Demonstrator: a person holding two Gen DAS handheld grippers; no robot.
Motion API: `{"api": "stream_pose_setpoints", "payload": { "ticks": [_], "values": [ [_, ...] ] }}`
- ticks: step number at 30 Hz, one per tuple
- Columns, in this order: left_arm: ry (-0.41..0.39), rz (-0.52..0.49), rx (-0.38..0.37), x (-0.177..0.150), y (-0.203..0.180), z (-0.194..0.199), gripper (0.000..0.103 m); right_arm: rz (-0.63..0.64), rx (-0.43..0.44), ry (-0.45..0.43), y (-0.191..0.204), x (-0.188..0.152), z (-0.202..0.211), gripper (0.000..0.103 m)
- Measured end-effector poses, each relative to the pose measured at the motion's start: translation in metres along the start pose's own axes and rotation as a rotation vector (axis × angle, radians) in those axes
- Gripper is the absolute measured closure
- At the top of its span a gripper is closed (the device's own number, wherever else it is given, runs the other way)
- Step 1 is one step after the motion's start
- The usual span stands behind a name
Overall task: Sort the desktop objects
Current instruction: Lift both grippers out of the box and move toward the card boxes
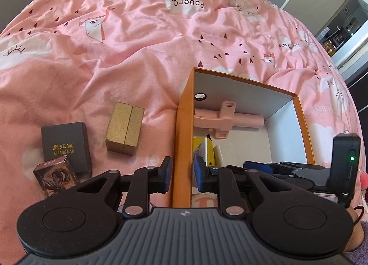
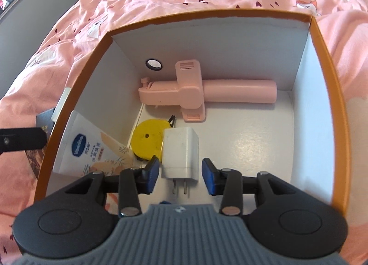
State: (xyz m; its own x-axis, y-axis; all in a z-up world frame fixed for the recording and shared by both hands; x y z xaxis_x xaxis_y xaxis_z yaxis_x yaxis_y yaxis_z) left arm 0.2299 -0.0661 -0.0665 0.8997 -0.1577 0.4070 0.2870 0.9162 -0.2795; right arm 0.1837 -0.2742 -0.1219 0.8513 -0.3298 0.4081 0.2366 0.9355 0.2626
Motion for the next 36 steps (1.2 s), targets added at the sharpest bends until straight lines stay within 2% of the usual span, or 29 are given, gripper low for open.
{"api": "stream_pose_setpoints", "payload": {
  "ticks": [4, 7, 10, 18, 23, 29, 36],
  "values": [
    [-0.016, 0.026, -0.010, -0.003, 0.007, 0.005, 0.080, 0.022, 0.012, 0.025, 0.001, -0.005, 0.002, 0.060],
    [-0.018, 0.038, -0.015, -0.005, 0.011, 0.006, 0.080, 0.056, 0.000, 0.014, 0.005, -0.005, -0.004, 0.068],
    [-0.015, 0.046, -0.004, -0.010, 0.017, 0.005, 0.080, 0.073, 0.000, -0.007, 0.007, -0.004, -0.007, 0.070],
    [-0.005, 0.077, -0.008, -0.018, 0.027, 0.001, 0.080, 0.041, 0.005, -0.043, 0.006, 0.005, -0.013, 0.070],
    [-0.011, 0.089, -0.004, -0.018, 0.030, 0.001, 0.080, -0.026, 0.063, -0.045, 0.006, 0.009, -0.017, 0.075],
    [-0.009, 0.084, 0.021, -0.022, 0.035, 0.004, 0.080, -0.016, 0.045, -0.055, 0.009, 0.008, -0.014, 0.075],
    [-0.034, 0.078, 0.062, -0.026, 0.047, 0.018, 0.080, 0.049, -0.015, -0.123, 0.020, 0.012, 0.014, 0.074]
  ]
}}
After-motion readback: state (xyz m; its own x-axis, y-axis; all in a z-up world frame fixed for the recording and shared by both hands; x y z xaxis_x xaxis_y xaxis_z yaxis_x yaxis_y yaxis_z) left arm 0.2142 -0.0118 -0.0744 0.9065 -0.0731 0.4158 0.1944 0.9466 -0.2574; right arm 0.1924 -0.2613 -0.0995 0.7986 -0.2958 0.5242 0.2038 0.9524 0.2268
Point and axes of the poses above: each gripper's, at about its wrist camera, not at the fingertips, and z roughly against the way its jaws point, y to its left, x to its top, the point moved 7 cm from there along -z, roughly the way its jaws point
